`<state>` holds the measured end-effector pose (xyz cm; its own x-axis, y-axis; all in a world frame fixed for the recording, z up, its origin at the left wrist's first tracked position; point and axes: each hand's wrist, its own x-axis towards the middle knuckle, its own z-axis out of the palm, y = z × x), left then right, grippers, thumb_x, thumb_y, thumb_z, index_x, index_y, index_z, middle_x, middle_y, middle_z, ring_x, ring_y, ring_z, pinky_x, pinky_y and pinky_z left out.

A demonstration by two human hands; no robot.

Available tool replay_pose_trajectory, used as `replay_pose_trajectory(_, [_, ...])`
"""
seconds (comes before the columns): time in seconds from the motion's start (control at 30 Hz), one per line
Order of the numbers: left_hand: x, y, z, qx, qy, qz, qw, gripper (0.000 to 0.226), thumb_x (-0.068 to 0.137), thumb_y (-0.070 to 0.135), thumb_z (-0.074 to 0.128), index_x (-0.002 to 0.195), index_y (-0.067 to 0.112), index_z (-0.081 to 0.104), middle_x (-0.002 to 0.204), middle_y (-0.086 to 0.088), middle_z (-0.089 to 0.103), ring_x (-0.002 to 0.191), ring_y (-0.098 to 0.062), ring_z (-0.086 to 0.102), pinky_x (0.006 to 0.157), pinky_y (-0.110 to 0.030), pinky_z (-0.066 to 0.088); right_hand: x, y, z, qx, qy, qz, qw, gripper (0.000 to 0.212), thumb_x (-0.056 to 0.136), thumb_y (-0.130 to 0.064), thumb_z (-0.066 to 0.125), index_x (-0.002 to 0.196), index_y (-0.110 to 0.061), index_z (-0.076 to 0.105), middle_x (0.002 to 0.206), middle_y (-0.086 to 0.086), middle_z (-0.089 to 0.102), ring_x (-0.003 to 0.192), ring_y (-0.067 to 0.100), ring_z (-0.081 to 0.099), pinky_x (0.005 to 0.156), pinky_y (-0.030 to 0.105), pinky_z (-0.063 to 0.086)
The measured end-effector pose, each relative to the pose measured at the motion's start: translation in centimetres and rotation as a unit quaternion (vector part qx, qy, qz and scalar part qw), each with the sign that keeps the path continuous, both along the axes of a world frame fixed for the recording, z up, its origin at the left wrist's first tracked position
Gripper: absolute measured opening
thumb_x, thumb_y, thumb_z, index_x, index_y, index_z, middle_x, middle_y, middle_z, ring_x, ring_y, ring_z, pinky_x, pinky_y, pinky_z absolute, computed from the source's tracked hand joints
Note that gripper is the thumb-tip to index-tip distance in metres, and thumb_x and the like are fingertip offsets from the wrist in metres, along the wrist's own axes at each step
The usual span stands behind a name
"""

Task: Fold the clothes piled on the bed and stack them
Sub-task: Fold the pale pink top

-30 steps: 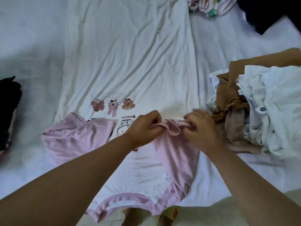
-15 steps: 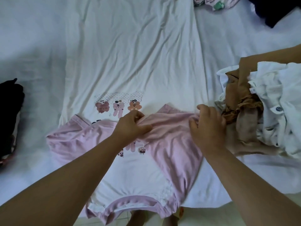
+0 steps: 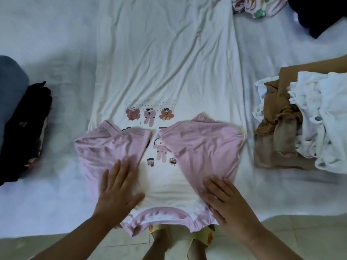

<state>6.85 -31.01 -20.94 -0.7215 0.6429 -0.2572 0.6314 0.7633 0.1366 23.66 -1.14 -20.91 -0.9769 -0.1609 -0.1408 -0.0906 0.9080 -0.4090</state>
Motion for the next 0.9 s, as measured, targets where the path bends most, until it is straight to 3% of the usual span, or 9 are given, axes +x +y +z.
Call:
replay_pose_trajectory(0.13, [1.0, -5.0, 1.0, -0.003, -0.042, -0.064, 0.997, 0.093, 0.077, 0.07, 0.046, 0.149, 0.014, 0.026, 0.158, -0.007, 0.018, 0.143, -0.027, 0.023, 0.116, -0.04, 0.014, 1.2, -0.6, 0.3, 0.069, -0.095, 0.069, 0.991, 0.096, 0.054, -0.044, 0.079, 0.139, -0.02, 0.042, 0.147, 0.01, 0.042, 0.135, 0.03, 0.038, 0.108, 0.046, 0.024])
replay_pose_trajectory(0.2, [0.9, -6.1, 1.5, -0.043, -0.079, -0.112, 0.99, 0.109, 0.062, 0.072, 0.06, 0.148, 0.012, 0.029, 0.158, -0.01, 0.017, 0.143, -0.029, 0.023, 0.115, -0.04, 0.015, 1.0, -1.3, 0.4, 0.103, -0.099, 0.052, 0.988, 0.103, 0.047, -0.037, 0.082, 0.14, -0.019, 0.04, 0.144, 0.013, 0.046, 0.132, 0.033, 0.039, 0.105, 0.048, 0.027])
replay_pose_trajectory(0.27, [0.7, -6.9, 1.7, -0.09, -0.096, -0.159, 0.978, 0.111, 0.057, 0.063, 0.068, 0.149, 0.015, 0.029, 0.157, -0.015, 0.019, 0.143, -0.031, 0.02, 0.114, -0.042, 0.016, 0.8, -2.3, 0.1, 0.119, -0.068, 0.027, 0.99, 0.093, 0.052, -0.027, 0.074, 0.138, -0.02, 0.041, 0.14, 0.014, 0.05, 0.13, 0.033, 0.038, 0.105, 0.049, 0.027])
replay_pose_trajectory(0.37, [0.0, -7.5, 1.6, -0.074, -0.077, -0.165, 0.98, 0.083, 0.074, 0.035, 0.052, 0.151, 0.025, 0.023, 0.156, -0.012, 0.021, 0.144, -0.028, 0.019, 0.114, -0.041, 0.017, 0.8, -2.5, -0.6, 0.1, -0.003, 0.003, 0.995, 0.069, 0.066, -0.031, 0.05, 0.134, -0.023, 0.044, 0.136, 0.012, 0.054, 0.128, 0.031, 0.039, 0.106, 0.051, 0.024])
replay_pose_trajectory(0.5, [-1.6, -7.9, 1.4, -0.005, -0.058, -0.169, 0.984, 0.045, 0.101, 0.04, 0.025, 0.137, 0.027, 0.049, 0.146, 0.001, 0.043, 0.136, -0.016, 0.036, 0.114, -0.037, 0.018, -0.8, -0.8, 0.1, 0.02, 0.004, -0.011, 1.0, 0.051, 0.071, -0.033, 0.045, 0.12, -0.023, 0.058, 0.125, -0.001, 0.063, 0.123, 0.015, 0.045, 0.103, 0.05, 0.025])
replay_pose_trajectory(0.6, [-3.3, -6.0, 3.2, 0.106, -0.114, 0.014, 0.988, 0.04, 0.099, 0.045, 0.032, 0.104, 0.03, 0.069, 0.115, 0.014, 0.066, 0.115, -0.005, 0.056, 0.106, -0.021, 0.028, -4.3, 0.1, 2.7, -0.094, -0.029, -0.135, 0.986, 0.031, 0.074, -0.031, 0.04, 0.087, -0.016, 0.065, 0.093, -0.003, 0.066, 0.099, 0.01, 0.048, 0.084, 0.036, 0.035])
replay_pose_trajectory(0.7, [-6.1, -3.2, 4.8, 0.194, -0.207, 0.257, 0.924, 0.025, 0.097, 0.037, 0.047, 0.079, 0.028, 0.061, 0.078, 0.007, 0.063, 0.08, -0.011, 0.057, 0.071, -0.022, 0.039, -8.8, 1.6, 4.7, -0.209, -0.108, -0.259, 0.937, 0.02, 0.086, -0.03, 0.049, 0.078, -0.014, 0.057, 0.077, 0.0, 0.059, 0.08, 0.02, 0.053, 0.059, 0.017, 0.035])
replay_pose_trajectory(0.8, [-10.9, -0.6, 5.5, 0.206, -0.157, 0.304, 0.917, 0.023, 0.099, 0.025, 0.045, 0.092, 0.015, 0.065, 0.092, -0.003, 0.064, 0.09, -0.022, 0.056, 0.074, -0.023, 0.033, -13.7, 3.9, 5.5, -0.186, -0.096, -0.31, 0.928, 0.016, 0.095, -0.015, 0.052, 0.094, -0.007, 0.067, 0.089, 0.004, 0.063, 0.086, 0.018, 0.054, 0.062, 0.021, 0.032])
replay_pose_trajectory(0.9, [-16.2, 2.2, 6.1, 0.25, -0.13, 0.299, 0.912, 0.024, 0.1, 0.021, 0.042, 0.087, 0.011, 0.059, 0.087, -0.007, 0.061, 0.084, -0.023, 0.052, 0.065, -0.021, 0.031, -18.7, 5.9, 6.3, -0.158, -0.062, -0.352, 0.921, 0.027, 0.096, -0.022, 0.05, 0.095, -0.001, 0.067, 0.091, 0.012, 0.064, 0.087, 0.023, 0.056, 0.064, 0.029, 0.029])
